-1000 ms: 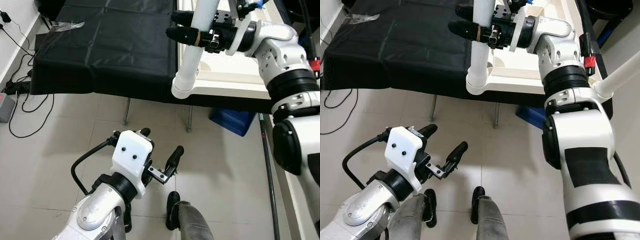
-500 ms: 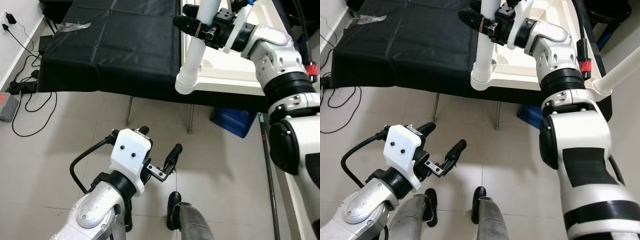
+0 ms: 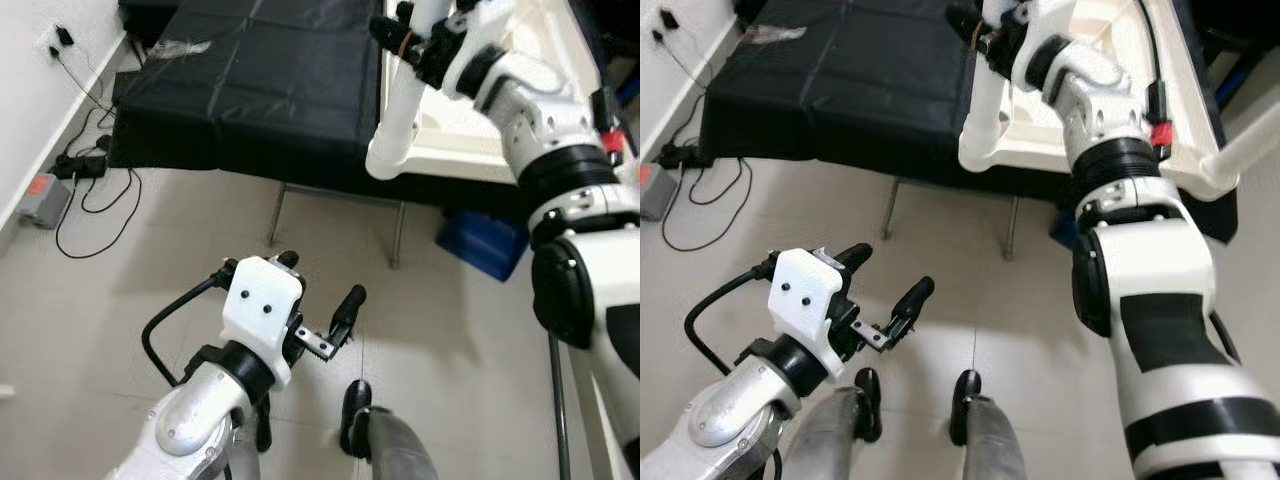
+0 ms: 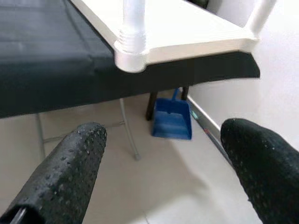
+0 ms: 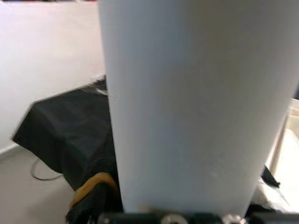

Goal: Building children table

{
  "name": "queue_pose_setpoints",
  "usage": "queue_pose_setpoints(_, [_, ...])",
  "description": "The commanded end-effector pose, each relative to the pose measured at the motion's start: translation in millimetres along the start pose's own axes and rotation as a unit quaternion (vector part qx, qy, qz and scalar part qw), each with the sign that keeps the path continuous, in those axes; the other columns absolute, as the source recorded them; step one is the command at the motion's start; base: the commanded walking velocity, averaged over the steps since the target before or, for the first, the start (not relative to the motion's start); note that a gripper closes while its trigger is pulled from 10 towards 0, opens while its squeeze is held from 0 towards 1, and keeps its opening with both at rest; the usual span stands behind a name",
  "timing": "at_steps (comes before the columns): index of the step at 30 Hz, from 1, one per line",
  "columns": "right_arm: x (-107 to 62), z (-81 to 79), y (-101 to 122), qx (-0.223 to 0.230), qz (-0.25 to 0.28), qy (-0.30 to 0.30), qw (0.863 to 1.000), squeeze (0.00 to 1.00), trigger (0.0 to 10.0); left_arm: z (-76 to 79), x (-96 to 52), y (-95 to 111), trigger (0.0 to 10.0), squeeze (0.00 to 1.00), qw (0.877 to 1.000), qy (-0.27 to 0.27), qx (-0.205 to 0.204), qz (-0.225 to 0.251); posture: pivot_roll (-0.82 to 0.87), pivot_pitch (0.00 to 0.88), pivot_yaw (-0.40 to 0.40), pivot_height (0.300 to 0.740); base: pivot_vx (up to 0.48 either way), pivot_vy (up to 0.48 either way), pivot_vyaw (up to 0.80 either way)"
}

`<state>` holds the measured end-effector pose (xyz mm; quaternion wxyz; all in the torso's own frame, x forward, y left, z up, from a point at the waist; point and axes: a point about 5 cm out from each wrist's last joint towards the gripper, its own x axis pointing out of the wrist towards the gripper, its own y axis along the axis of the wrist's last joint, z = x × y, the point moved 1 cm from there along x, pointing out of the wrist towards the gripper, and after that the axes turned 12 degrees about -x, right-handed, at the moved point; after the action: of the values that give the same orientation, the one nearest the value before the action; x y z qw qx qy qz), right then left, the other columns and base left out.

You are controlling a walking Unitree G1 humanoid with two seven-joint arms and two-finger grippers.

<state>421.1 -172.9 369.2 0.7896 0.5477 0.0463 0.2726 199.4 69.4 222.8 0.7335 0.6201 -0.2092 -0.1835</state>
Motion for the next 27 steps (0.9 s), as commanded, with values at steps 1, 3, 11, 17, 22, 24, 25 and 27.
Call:
queue_pose_setpoints(1, [-5.1,-6.5,-46,0.022,-0.096,-0.057,0.993,0.00,0.0,1.1,-3.4,-7,10.0,0.00,1.000,-0.003,-0.012,-0.016,0.17,0.435,-0.071,0.740,0.000,0.000,0.00])
queue_pose_setpoints(3, [-5.1,-6.5,-46,0.022,-0.096,-0.057,0.993,0.00,0.0,1.1,-3.4,-7,10.0,0.00,1.000,-0.003,-0.012,-0.016,0.17,0.435,-0.071,0.740,0.000,0.000,0.00])
queue_pose_setpoints(11, [-8.9,7.3,-47,0.028,-0.110,-0.166,0.980,0.00,0.0,-0.3,-2.4,-6,10.0,0.00,1.000,-0.001,-0.012,-0.015,0.17,0.437,-0.070,0.740,0.000,0.000,0.00])
queue_pose_setpoints(17, [-13.6,18.0,-46,0.033,-0.116,-0.239,0.964,0.00,0.0,-0.8,-2.0,-7,10.0,0.00,1.000,-0.001,-0.009,-0.016,0.17,0.437,-0.072,0.740,0.000,0.000,0.00])
queue_pose_setpoints(22, [-14.3,19.9,-46,0.038,-0.118,-0.278,0.952,0.00,0.0,-0.8,-2.1,-7,10.0,0.00,1.000,-0.001,-0.009,-0.016,0.17,0.437,-0.072,0.740,0.000,0.000,0.00])
queue_pose_setpoints(24, [-13.0,18.0,-46,0.035,-0.120,-0.292,0.948,0.00,0.0,-0.8,-2.1,-7,10.0,0.00,1.000,-0.001,-0.009,-0.016,0.17,0.437,-0.072,0.740,0.000,0.000,0.00])
queue_pose_setpoints(25, [-13.0,18.0,-46,0.035,-0.120,-0.292,0.948,0.00,0.0,-0.8,-2.1,-7,10.0,0.00,1.000,-0.001,-0.009,-0.016,0.17,0.437,-0.072,0.740,0.000,0.000,0.00])
queue_pose_setpoints(27, [-12.0,16.7,-45,0.027,-0.123,-0.306,0.944,0.00,0.0,-1.3,-2.0,-7,10.0,0.00,1.000,-0.001,-0.009,-0.015,0.18,0.436,-0.073,0.740,0.000,0.000,0.00])
